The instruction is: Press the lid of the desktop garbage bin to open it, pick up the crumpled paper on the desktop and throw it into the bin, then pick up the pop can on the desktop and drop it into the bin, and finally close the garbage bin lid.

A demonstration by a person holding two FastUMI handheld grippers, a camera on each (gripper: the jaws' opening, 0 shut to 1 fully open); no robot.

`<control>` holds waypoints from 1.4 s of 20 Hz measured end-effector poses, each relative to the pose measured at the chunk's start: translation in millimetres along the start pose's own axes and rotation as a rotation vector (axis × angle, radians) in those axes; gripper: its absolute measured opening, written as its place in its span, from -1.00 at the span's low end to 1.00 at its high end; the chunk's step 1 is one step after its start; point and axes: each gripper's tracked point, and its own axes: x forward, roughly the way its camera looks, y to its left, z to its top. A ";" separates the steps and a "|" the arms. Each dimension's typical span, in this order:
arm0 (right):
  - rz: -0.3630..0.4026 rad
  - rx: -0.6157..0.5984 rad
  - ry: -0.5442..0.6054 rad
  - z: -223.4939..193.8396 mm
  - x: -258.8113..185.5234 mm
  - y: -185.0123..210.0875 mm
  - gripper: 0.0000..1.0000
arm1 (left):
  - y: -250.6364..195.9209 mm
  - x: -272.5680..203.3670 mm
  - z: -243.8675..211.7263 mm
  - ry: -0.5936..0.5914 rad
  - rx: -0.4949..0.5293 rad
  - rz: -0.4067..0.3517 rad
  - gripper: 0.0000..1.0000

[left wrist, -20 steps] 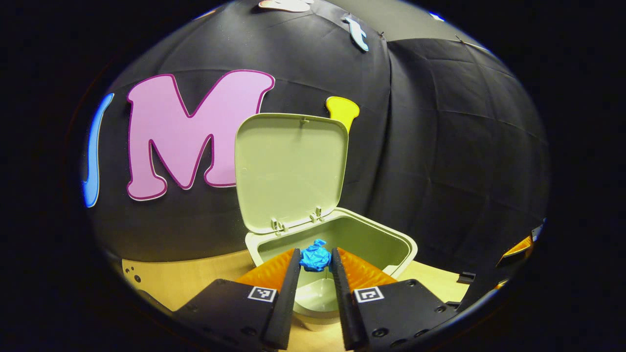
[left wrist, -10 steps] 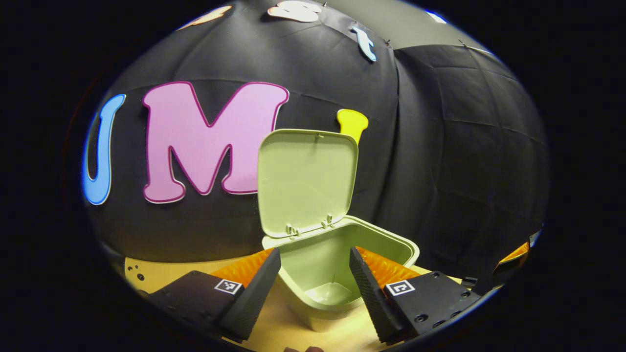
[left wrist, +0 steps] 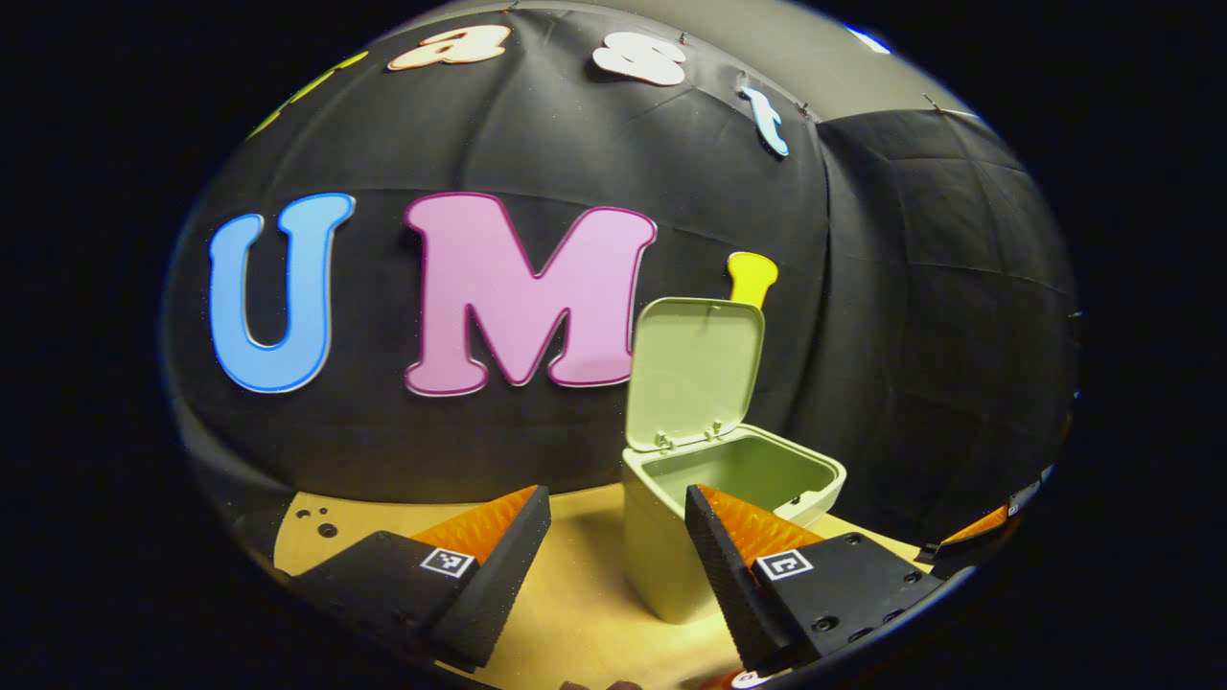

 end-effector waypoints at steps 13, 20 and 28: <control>0.125 -0.090 0.230 -112.8 56.1 63.0 0.80 | 87.8 -122.8 -47.3 0.057 -0.025 0.160 0.83; 0.136 -0.107 0.331 -156.1 78.0 71.7 0.83 | 106.4 -139.1 -59.5 0.077 -0.052 0.190 0.83; 0.108 -0.148 0.396 -182.3 91.7 65.0 0.87 | 119.8 -139.9 -69.5 0.104 -0.068 0.213 0.82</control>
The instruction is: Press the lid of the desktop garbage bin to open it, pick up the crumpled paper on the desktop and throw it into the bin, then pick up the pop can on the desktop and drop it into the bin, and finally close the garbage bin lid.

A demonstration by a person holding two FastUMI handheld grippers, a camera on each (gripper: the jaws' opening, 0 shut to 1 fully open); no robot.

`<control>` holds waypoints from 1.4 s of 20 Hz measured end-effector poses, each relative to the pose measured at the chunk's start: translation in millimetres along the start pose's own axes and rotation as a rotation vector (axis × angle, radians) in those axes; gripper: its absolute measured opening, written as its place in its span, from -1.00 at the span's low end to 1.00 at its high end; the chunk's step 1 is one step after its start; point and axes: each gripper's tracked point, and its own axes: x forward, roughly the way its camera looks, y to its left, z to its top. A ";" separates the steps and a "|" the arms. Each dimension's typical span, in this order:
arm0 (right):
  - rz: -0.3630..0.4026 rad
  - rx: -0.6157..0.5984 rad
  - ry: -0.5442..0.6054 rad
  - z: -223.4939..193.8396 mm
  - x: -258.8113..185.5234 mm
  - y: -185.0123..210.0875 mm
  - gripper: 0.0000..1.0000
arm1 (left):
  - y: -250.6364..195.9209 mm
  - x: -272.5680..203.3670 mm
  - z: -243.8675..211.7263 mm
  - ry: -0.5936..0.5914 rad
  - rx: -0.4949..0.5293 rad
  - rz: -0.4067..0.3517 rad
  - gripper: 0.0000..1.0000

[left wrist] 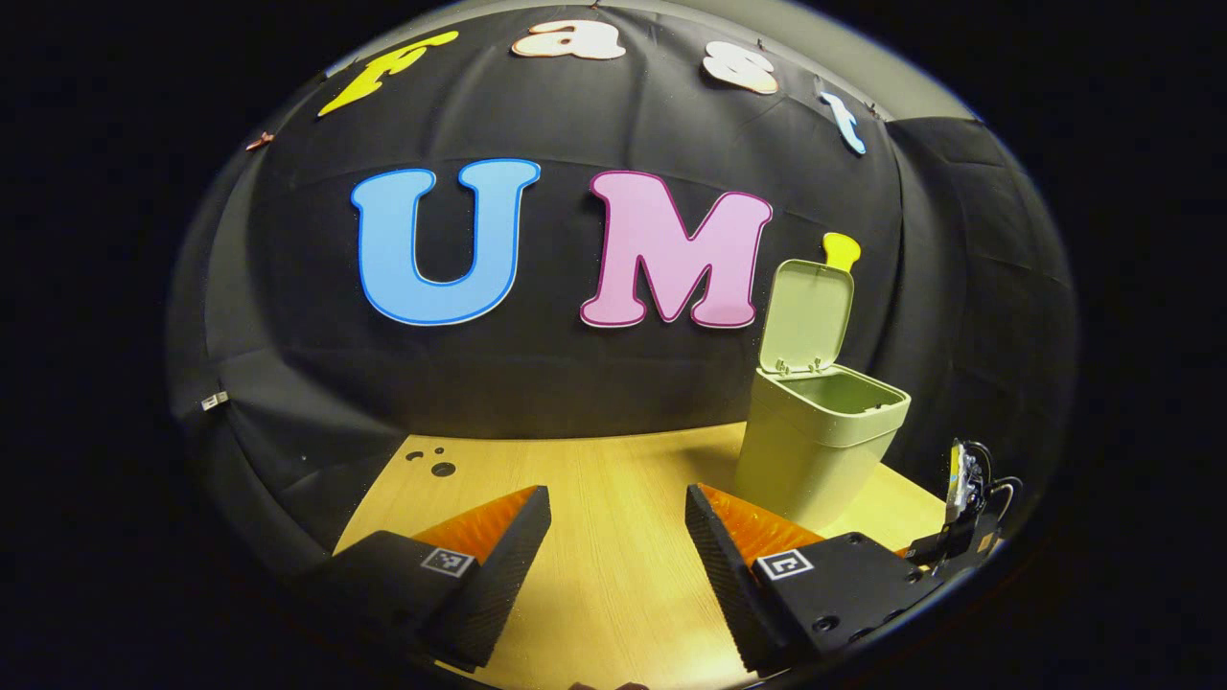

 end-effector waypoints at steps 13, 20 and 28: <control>-0.003 0.040 -0.084 52.6 -49.1 -18.7 0.66 | -9.0 12.3 -7.8 0.021 -0.027 0.011 0.82; -0.020 0.059 -0.206 126.4 -91.1 -49.7 0.66 | -15.7 24.1 -11.0 0.034 -0.047 0.020 0.83; -0.036 0.046 -0.403 228.4 -133.4 -104.3 0.66 | -27.5 42.6 -10.0 0.039 -0.069 0.038 0.83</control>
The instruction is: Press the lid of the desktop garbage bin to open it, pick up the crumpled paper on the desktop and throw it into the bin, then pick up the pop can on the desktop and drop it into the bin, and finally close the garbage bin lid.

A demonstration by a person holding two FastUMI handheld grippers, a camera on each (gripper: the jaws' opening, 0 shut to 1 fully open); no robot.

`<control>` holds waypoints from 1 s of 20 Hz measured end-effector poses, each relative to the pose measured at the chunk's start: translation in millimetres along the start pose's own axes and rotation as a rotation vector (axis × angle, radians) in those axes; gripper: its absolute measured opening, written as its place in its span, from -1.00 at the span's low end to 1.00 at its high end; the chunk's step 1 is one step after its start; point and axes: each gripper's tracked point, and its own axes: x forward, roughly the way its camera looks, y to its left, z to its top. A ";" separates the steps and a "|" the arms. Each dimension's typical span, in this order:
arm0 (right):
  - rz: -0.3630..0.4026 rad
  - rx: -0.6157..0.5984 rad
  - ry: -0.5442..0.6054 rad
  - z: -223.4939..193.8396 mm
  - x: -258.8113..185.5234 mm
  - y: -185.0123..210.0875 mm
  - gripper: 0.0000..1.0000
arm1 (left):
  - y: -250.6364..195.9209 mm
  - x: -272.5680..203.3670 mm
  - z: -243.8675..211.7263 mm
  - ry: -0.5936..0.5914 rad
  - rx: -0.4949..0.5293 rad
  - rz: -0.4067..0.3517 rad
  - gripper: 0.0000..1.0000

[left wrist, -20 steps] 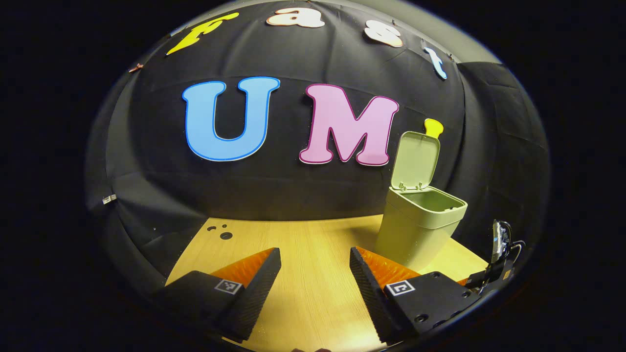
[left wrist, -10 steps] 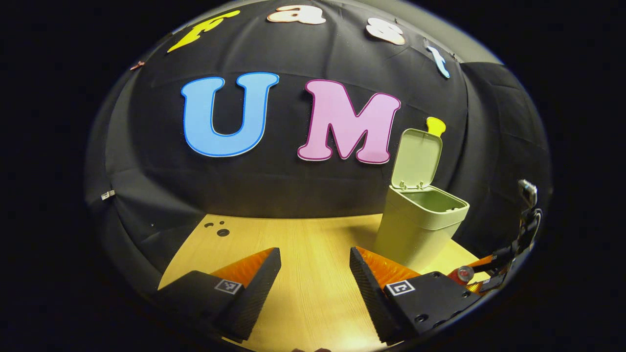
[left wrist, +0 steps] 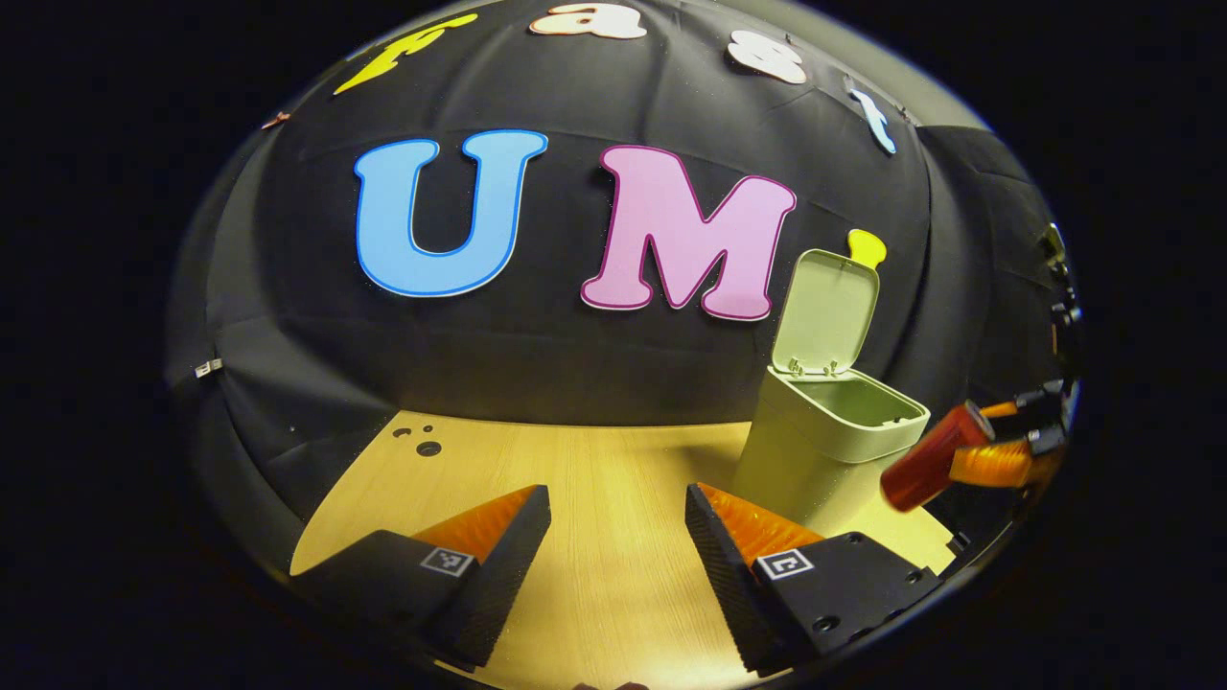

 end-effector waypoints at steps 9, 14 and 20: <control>-0.062 -0.012 -0.159 79.8 29.4 -82.2 0.65 | -6.1 7.1 11.8 -0.023 0.011 0.044 0.82; -0.087 0.000 -0.062 57.5 68.6 -118.6 0.65 | -8.6 12.9 16.1 -0.034 0.011 0.078 0.82; -0.095 0.045 0.036 29.8 113.6 -145.4 0.65 | 0.1 18.8 7.1 -0.006 -0.004 0.151 0.82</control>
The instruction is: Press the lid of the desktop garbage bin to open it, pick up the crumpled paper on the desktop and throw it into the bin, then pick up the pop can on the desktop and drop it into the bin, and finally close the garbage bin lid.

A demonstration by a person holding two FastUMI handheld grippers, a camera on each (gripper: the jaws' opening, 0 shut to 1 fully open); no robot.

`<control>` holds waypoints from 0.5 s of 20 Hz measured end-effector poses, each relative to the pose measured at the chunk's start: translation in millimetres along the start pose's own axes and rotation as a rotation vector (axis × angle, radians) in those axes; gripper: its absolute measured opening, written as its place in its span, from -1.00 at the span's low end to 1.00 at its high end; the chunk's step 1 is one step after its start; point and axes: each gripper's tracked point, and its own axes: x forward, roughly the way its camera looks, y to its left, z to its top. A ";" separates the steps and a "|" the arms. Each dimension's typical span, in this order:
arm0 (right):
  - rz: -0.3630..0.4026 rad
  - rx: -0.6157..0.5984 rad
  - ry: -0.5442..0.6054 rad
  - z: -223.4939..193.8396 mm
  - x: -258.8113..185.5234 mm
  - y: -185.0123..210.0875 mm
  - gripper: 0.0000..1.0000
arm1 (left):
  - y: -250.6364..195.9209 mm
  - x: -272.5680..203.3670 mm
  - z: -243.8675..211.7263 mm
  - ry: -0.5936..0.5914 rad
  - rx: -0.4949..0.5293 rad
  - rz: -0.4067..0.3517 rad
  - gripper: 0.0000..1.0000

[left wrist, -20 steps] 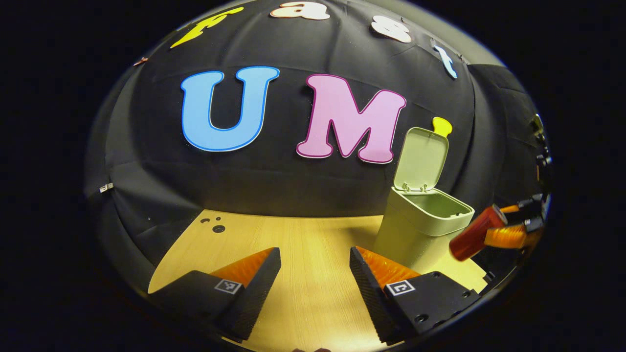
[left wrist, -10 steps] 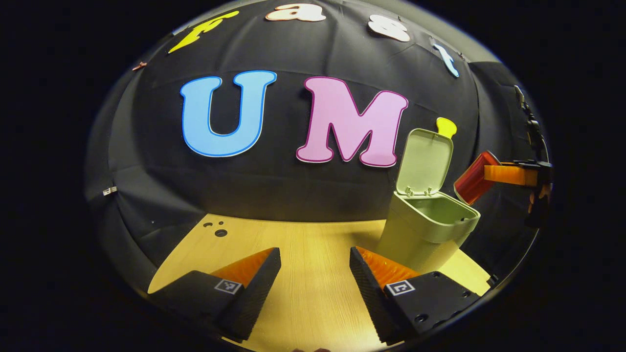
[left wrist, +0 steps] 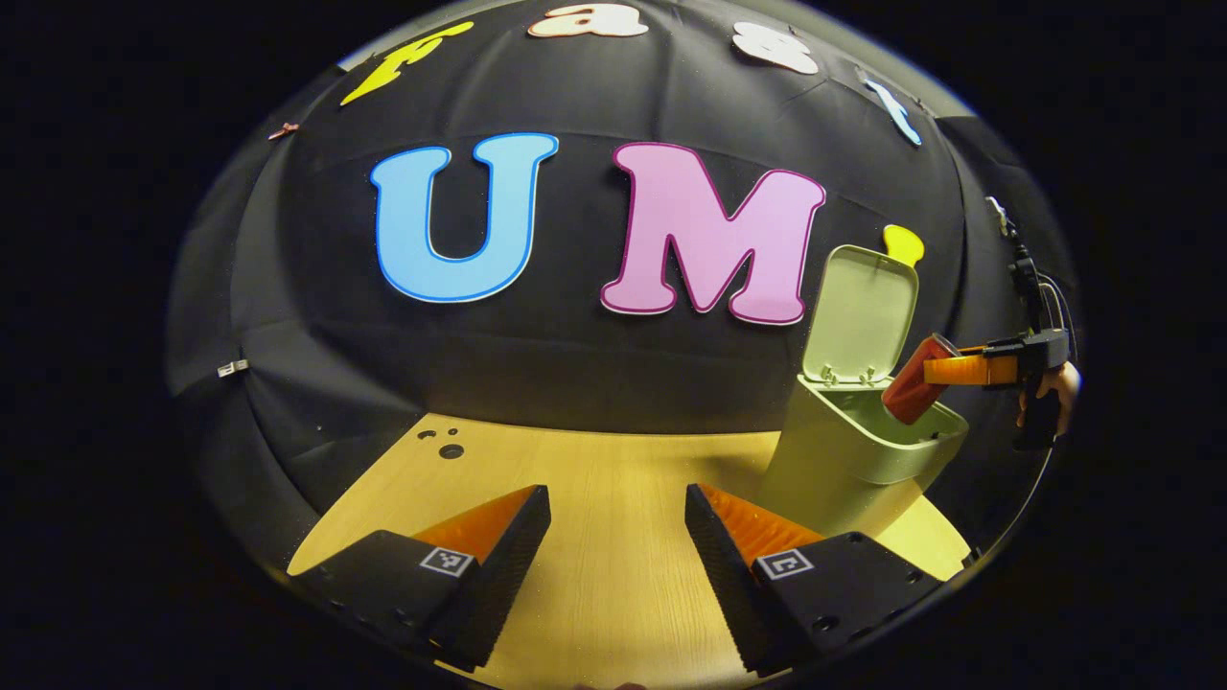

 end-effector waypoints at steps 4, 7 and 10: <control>-0.009 -0.018 0.061 -16.9 18.1 -5.7 0.65 | 0.8 0.6 -3.7 0.007 0.009 0.022 0.82; -0.013 -0.040 0.080 -23.5 24.5 -8.0 0.67 | 0.0 1.5 -5.8 0.009 -0.005 0.031 0.83; -0.020 -0.026 0.094 -28.1 27.6 -10.4 0.68 | 1.2 -1.1 -7.0 0.012 0.000 0.039 0.83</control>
